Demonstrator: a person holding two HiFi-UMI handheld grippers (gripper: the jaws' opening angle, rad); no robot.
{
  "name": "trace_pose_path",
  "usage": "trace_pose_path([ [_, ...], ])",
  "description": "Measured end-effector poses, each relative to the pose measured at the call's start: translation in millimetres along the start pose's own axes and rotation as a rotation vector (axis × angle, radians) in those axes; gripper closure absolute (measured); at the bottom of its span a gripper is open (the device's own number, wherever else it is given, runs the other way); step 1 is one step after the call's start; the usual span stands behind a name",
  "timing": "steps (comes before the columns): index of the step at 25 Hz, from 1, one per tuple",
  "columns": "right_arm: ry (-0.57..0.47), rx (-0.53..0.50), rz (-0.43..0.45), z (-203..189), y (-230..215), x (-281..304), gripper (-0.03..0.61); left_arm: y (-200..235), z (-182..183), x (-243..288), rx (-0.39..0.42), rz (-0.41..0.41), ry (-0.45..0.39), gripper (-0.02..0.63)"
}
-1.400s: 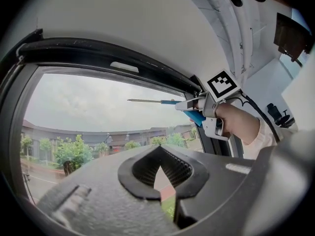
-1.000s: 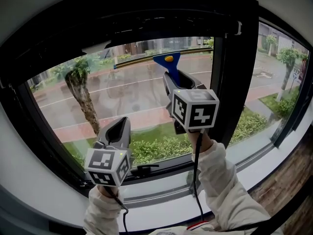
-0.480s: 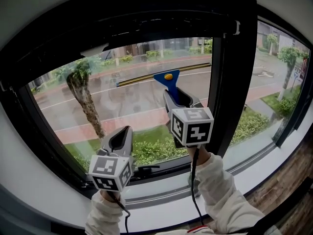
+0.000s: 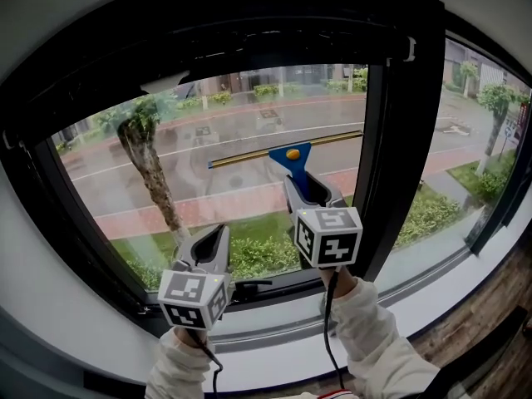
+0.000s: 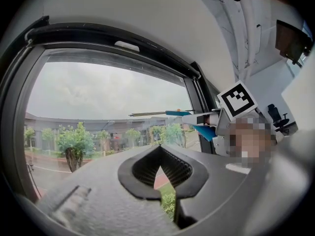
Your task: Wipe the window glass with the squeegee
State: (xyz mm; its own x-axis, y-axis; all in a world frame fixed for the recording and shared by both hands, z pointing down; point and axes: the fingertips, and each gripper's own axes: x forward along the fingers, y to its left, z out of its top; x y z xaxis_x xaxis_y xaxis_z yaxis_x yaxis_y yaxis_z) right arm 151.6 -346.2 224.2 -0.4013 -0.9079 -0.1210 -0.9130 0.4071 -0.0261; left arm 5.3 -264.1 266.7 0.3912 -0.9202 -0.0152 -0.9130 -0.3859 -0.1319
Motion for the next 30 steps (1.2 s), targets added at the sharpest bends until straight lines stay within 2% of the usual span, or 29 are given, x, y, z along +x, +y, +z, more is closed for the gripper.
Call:
trace_pose_path([
  [22, 0.017, 0.012, -0.019, -64, -1, -10, 0.434, 1, -66, -1, -0.042, 0.023, 0.086, 0.614],
  [30, 0.047, 0.027, -0.02, -93, -5, -16, 0.434, -8, -87, 5, -0.057, 0.004, 0.088, 0.614],
])
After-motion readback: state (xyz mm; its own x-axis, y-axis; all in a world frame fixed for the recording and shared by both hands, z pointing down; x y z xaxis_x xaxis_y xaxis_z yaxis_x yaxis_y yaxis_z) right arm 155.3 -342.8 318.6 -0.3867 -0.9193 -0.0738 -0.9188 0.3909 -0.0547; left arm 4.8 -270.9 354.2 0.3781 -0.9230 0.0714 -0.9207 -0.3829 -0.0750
